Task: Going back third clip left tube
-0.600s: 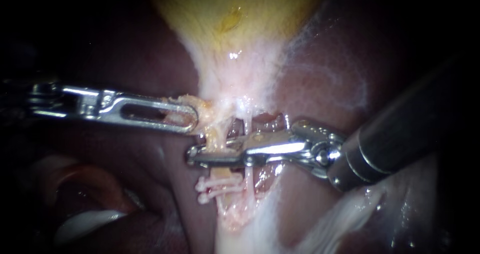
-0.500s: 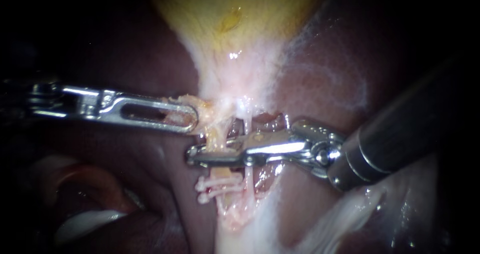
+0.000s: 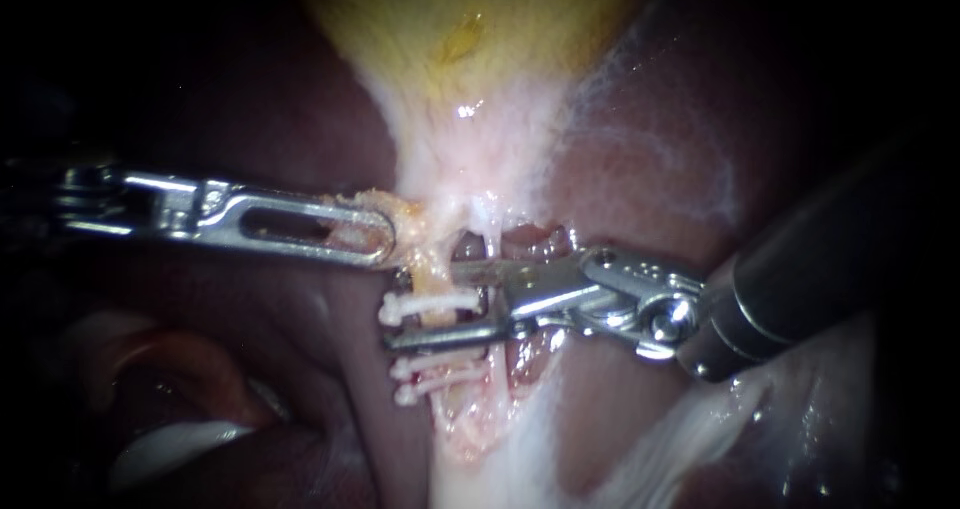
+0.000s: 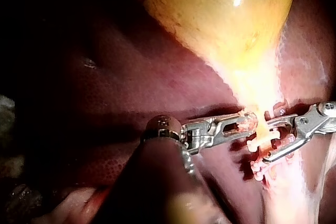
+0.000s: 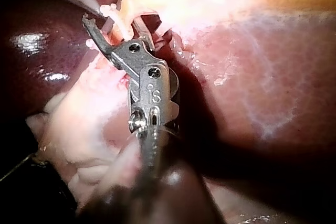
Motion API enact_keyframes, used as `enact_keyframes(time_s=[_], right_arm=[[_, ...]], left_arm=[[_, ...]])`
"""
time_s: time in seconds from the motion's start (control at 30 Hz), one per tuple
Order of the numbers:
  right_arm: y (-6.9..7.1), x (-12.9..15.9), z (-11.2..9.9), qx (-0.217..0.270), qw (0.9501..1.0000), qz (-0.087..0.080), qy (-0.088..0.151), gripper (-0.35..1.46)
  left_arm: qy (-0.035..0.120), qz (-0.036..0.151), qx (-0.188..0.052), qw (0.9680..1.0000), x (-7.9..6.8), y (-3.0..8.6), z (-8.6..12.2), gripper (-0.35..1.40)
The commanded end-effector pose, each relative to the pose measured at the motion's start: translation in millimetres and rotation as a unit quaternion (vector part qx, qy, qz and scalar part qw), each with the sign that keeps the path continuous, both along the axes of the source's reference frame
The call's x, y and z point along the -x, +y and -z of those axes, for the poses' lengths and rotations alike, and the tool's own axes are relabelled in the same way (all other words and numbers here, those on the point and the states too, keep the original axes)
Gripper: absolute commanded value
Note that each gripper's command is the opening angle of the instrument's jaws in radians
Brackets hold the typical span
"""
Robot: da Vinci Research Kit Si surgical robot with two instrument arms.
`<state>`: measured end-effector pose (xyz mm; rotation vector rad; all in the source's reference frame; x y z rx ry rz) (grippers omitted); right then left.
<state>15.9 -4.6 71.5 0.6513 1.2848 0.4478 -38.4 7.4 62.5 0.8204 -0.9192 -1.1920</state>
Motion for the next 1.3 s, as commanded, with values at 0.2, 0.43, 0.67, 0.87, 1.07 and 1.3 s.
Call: enact_keyframes(time_s=[0.2, 0.43, 0.67, 0.87, 1.07, 1.3], right_arm=[[-0.1, 0.7, 0.1, 0.024, 0.9997, 0.005, 0.004, 0.5], [0.3, 4.9, 0.5, 0.093, 0.9955, 0.015, 0.012, 0.5], [1.9, 11.0, 1.9, 0.122, 0.9924, 0.012, 0.011, 0.5], [3.1, 15.0, 3.7, 0.13, 0.9914, 0.012, 0.011, 0.5], [3.2, 16.4, 4.2, 0.13, 0.9912, 0.017, 0.016, 0.5], [3.0, 16.4, 4.3, 0.13, 0.9912, 0.019, 0.017, 0.5]], left_arm=[[0.0, -0.001, 0.0, 1.0, -0.1, 0.0, 0.0, -0.35], [0.0, -0.001, 0.0, 1.0, -0.2, 0.0, 0.0, -0.35], [-0.001, -0.001, 0.0, 1.0, -0.2, 0.0, 0.0, -0.35], [-0.001, -0.001, 0.0, 1.0, -0.3, 0.0, -0.1, -0.35], [0.0, 0.0, 0.001, 1.0, -0.3, 0.1, -0.3, -0.35], [0.002, 0.002, 0.003, 1.0, 0.2, 0.8, -1.8, -0.35]])
